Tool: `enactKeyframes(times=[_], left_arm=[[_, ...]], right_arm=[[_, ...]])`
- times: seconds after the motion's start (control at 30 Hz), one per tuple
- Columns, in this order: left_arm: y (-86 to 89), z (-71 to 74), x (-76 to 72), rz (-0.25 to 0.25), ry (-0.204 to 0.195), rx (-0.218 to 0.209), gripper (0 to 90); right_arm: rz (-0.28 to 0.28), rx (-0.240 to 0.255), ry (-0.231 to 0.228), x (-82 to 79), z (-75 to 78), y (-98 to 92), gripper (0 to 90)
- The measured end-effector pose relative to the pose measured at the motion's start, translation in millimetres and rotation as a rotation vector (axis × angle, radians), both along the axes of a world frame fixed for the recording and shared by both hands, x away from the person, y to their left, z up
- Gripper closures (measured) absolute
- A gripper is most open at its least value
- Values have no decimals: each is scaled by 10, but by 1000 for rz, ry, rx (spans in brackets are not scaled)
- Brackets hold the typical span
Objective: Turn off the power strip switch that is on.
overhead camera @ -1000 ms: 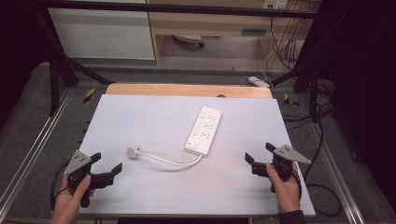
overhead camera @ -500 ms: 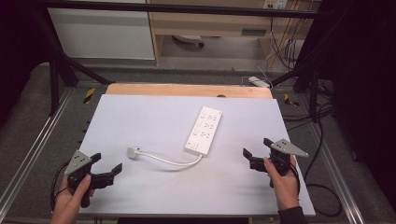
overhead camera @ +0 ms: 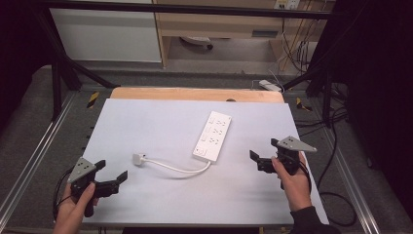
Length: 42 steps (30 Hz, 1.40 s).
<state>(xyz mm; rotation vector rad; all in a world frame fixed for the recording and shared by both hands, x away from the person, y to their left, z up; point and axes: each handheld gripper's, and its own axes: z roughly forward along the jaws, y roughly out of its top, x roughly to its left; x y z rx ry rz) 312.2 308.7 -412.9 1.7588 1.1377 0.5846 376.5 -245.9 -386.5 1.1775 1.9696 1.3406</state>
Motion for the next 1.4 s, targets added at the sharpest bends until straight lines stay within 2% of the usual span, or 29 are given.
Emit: enactKeyframes(times=[0.27, 0.33, 0.5, 0.83, 1.03, 1.4], left_arm=[[-2, 0, 0, -2, -2, -1, 63], [-1, 0, 0, -2, -2, -2, 63], [-5, -1, -1, -3, -2, -3, 63], [-4, -1, -1, -4, -4, -2, 63], [-6, -1, -3, -4, -1, -4, 63], [-3, 1, -3, -3, -5, -3, 63]], right_arm=[[10, 9, 29, 116, 136, 61, 42], [17, -6, 26, 163, 184, 92, 42], [24, -7, 28, 232, 242, 139, 42], [45, -18, 30, 385, 297, 276, 35], [22, -6, 41, 495, 303, 388, 33], [32, -22, 47, 649, 292, 550, 56]])
